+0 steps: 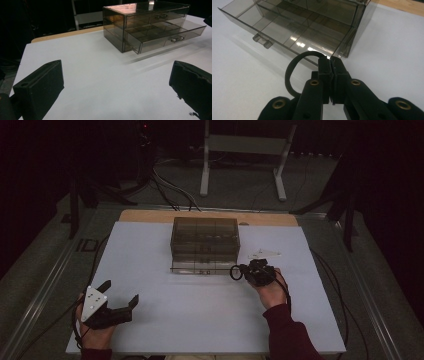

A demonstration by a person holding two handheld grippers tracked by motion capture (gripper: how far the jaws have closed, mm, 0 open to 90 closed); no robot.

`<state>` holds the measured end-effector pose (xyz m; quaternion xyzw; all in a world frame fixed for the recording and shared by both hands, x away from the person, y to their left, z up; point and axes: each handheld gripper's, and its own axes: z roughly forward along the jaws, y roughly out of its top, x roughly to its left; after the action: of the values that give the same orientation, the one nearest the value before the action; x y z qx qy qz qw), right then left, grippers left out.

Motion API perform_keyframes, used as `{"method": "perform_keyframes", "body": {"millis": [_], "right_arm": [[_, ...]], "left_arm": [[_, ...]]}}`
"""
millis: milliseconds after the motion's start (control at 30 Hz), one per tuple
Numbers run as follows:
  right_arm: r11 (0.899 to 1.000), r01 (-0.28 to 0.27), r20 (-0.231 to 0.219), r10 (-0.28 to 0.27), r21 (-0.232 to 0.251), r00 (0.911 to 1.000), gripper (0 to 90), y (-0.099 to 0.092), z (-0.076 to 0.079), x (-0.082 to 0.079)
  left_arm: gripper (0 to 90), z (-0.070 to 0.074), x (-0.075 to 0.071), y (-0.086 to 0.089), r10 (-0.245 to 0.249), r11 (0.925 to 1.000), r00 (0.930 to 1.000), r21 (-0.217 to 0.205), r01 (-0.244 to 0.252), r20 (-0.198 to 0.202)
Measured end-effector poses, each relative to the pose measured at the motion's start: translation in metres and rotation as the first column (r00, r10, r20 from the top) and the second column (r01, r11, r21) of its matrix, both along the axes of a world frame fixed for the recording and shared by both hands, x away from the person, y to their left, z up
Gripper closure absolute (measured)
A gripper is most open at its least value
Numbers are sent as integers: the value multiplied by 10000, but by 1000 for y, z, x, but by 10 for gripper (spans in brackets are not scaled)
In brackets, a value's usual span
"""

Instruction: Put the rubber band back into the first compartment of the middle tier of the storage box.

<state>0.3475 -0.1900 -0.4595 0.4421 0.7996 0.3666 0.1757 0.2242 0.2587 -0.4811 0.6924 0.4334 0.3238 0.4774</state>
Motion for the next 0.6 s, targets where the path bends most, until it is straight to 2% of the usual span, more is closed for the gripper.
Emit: {"method": "perform_keyframes", "body": {"millis": [600], "right_arm": [[10000, -79, 49, 79, -49, 10000, 883, 9, 2, 6]], "left_arm": [[3, 0, -1, 0, 84, 10000, 9999, 41, -85, 90]]}}
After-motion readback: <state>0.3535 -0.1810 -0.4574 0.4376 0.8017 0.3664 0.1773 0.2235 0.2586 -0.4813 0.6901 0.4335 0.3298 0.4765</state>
